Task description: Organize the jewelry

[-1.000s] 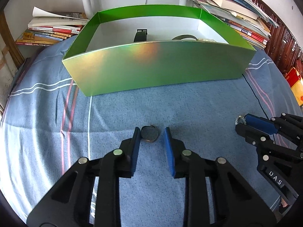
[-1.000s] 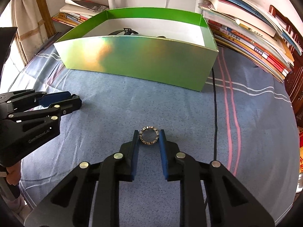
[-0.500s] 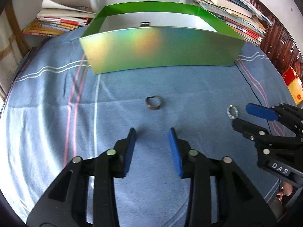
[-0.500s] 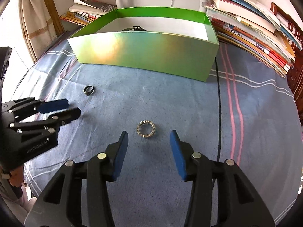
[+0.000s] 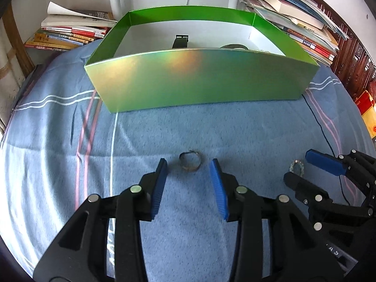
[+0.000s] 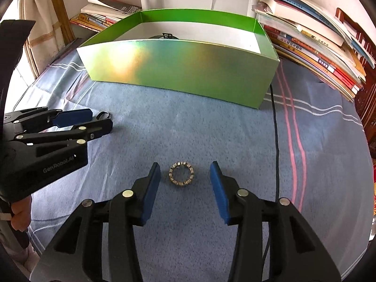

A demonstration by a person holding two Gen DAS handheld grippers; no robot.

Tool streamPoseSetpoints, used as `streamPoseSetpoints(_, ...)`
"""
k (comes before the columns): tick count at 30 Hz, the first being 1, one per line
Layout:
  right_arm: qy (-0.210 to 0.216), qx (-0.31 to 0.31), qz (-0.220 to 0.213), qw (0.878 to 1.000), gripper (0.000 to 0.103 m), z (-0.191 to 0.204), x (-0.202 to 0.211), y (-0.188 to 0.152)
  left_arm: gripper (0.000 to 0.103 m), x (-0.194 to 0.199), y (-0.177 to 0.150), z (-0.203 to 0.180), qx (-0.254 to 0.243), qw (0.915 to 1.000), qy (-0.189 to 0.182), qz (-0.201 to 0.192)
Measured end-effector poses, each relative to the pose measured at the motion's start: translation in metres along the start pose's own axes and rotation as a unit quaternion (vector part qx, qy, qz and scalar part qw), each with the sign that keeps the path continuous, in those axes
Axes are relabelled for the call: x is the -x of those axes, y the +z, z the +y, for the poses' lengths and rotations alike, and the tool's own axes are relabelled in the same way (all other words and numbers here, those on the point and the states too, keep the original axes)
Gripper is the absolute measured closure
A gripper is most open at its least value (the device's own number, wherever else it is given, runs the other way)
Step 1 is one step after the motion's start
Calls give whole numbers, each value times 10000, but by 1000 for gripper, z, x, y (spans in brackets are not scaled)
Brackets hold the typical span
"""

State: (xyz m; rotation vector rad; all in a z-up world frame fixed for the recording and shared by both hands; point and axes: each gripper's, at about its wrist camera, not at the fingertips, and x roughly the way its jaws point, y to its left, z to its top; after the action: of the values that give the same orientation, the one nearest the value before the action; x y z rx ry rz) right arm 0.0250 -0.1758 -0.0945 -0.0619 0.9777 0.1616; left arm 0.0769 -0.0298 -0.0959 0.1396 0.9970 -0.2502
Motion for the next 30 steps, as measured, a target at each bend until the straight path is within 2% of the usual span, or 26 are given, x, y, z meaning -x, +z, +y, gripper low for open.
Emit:
streamPoseSetpoints(3, 6, 12, -24, 10000, 67, 1, -1, 2, 70, -1, 1, -1, 1, 10000, 47, -26)
streamPoseSetpoints(6, 8, 21, -38, 10000, 69, 2, -2, 3, 74, -1, 1, 2, 38, 10000, 51, -35)
streamPoseSetpoints(13, 5, -19, -53, 10000, 68, 1, 1, 0, 72, 0, 0, 2, 68, 9999, 106, -54)
streamPoseSetpoints(17, -40, -18, -62, 10000, 68, 2, 2, -2, 61, 0, -1, 2, 84, 9999, 99, -49)
streamPoseSetpoints(22, -75, -49, -71, 9999, 68, 3, 3, -4, 58, 0, -1, -1, 53, 9999, 91, -41)
streamPoseSetpoints(26, -111, -7, -63, 9999, 68, 4, 4, -4, 47, -1, -1, -6, -3, 10000, 68, -36)
streamPoseSetpoints(30, -75, -61, -64, 9999, 67, 3, 5, -4, 45, -2, -1, -8, -6, 10000, 77, -39)
